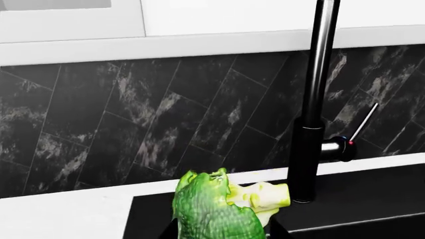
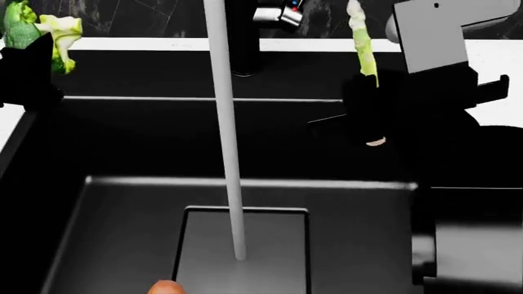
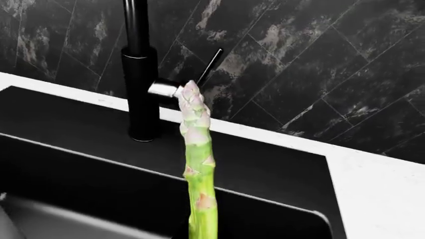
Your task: Pick the broccolis and asparaguss from the sink and place them in one bowl. Place the onion in the other bowl. Then turn off the sink faucet.
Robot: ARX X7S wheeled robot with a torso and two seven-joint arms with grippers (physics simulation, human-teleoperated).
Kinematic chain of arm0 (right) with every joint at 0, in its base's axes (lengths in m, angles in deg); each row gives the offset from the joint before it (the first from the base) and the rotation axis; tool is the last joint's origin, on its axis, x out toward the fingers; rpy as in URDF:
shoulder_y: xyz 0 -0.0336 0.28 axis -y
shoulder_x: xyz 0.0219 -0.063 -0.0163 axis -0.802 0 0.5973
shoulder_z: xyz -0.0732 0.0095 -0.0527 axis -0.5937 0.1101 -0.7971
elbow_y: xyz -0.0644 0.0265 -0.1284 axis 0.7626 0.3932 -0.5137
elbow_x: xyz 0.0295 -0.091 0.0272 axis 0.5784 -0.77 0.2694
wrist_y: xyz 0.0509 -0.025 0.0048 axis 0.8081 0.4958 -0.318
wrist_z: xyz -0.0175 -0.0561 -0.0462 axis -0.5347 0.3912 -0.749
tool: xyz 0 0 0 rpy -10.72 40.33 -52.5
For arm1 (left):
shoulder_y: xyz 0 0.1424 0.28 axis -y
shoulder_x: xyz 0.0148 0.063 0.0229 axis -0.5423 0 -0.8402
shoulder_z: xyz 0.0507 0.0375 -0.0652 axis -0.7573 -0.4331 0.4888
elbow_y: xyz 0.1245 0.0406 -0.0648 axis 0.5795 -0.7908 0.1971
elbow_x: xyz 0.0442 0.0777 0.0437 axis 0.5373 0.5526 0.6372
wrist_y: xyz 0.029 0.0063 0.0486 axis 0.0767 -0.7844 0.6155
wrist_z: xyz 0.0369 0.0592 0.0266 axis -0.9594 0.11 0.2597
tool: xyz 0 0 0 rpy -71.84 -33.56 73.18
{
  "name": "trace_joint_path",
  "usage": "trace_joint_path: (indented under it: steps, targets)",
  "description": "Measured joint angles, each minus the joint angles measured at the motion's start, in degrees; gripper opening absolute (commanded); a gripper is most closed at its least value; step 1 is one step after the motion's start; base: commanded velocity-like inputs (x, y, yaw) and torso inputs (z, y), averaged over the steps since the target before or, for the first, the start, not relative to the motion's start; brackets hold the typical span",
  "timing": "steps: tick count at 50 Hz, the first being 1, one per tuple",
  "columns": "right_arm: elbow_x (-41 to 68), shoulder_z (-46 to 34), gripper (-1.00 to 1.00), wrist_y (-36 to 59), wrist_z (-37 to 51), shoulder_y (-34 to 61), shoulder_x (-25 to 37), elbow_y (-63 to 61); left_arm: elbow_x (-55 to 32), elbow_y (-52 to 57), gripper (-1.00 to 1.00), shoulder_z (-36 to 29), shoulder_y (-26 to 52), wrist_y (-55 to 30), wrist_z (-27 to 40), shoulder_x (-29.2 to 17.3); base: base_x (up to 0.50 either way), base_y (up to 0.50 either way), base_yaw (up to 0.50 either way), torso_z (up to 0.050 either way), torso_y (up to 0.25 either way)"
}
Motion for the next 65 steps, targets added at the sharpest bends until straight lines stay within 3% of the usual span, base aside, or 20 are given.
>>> trace_joint_path:
  steps: [26,49,65]
  targets:
    - [1.7,6.3,-1.0,2.5,-3.7,-9.5,0.2,-22.3,-3.8,7.7,-1.0,2.9,-5.3,1.5,3.8,-4.2,-0.09,0.02,0.0,0.0,0.0]
    - [1.9,10.8,-1.0,3.5,-3.5,-13.0,-1.4,-27.3,-6.2,10.5,-1.0,5.1,-7.0,2.7,5.2,-5.9,-0.49,0.06,0.0,0.0,0.0]
    - [2.1,12.5,-1.0,1.3,-3.0,-14.1,-2.2,-27.2,-6.6,10.6,-1.0,5.9,-7.5,3.3,5.0,-6.7,-0.04,0.46,0.0,0.0,0.0]
